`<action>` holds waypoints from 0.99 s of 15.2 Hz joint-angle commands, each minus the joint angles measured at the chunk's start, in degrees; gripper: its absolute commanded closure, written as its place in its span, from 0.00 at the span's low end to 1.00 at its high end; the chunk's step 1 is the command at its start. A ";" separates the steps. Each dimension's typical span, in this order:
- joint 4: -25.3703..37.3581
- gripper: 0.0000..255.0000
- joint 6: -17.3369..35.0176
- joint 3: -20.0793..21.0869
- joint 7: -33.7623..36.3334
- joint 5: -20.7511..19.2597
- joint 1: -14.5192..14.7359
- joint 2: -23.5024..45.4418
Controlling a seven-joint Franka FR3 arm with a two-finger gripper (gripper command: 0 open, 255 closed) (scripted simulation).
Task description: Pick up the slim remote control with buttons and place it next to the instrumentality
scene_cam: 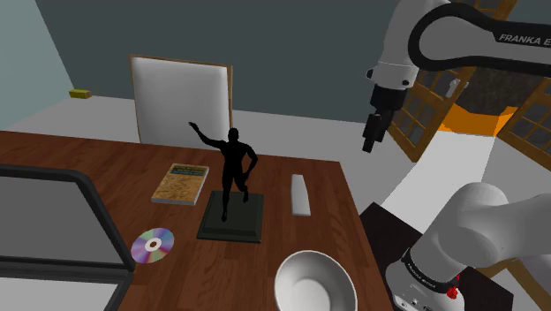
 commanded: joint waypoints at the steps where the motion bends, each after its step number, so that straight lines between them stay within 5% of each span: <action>1: 0.00 0.00 0.00 0.00 0.00 0.00 0.00 0.00; 15: -9.91 0.00 32.52 13.74 29.98 6.61 -5.92 18.31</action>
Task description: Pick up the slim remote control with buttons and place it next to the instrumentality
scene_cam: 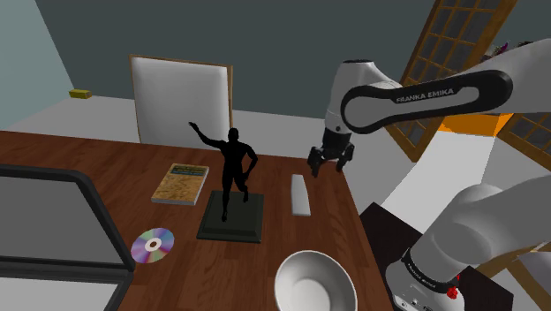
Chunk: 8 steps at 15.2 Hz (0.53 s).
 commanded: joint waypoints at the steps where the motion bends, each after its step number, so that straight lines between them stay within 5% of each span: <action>1: -0.24 0.00 5.33 1.91 4.63 0.13 -1.19 4.38; 8: 2.56 0.00 20.57 7.13 22.10 -4.44 -6.21 21.04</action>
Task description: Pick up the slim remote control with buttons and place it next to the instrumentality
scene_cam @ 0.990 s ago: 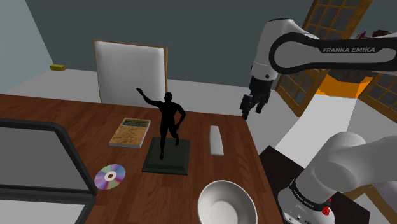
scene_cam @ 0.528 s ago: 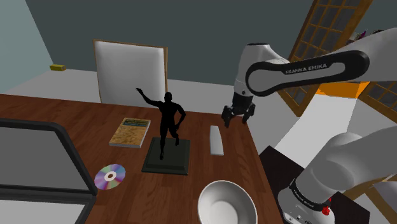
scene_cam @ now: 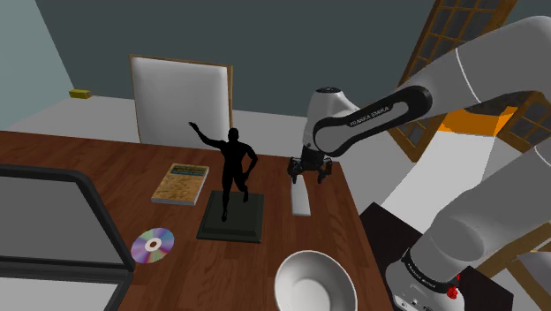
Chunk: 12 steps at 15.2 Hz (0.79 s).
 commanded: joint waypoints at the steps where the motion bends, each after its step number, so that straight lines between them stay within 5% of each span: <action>1: 1.16 0.00 4.17 1.17 6.03 -2.38 -1.33 4.97; 12: 0.81 0.00 12.51 1.35 11.49 -7.39 -2.13 13.28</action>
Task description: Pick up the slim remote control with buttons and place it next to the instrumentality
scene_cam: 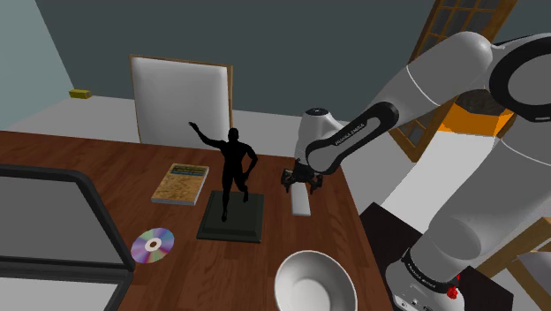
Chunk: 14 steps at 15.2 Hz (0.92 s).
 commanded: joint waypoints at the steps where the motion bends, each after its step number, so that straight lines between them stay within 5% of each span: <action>1: -0.07 0.00 0.16 0.01 0.08 -0.06 0.02 0.07; 6: -0.07 0.00 0.15 0.01 0.07 -0.05 0.02 0.07; 7: -0.07 1.00 0.15 0.01 0.07 -0.05 0.02 0.07; 14: -0.07 1.00 0.15 0.01 0.06 -0.05 0.01 0.06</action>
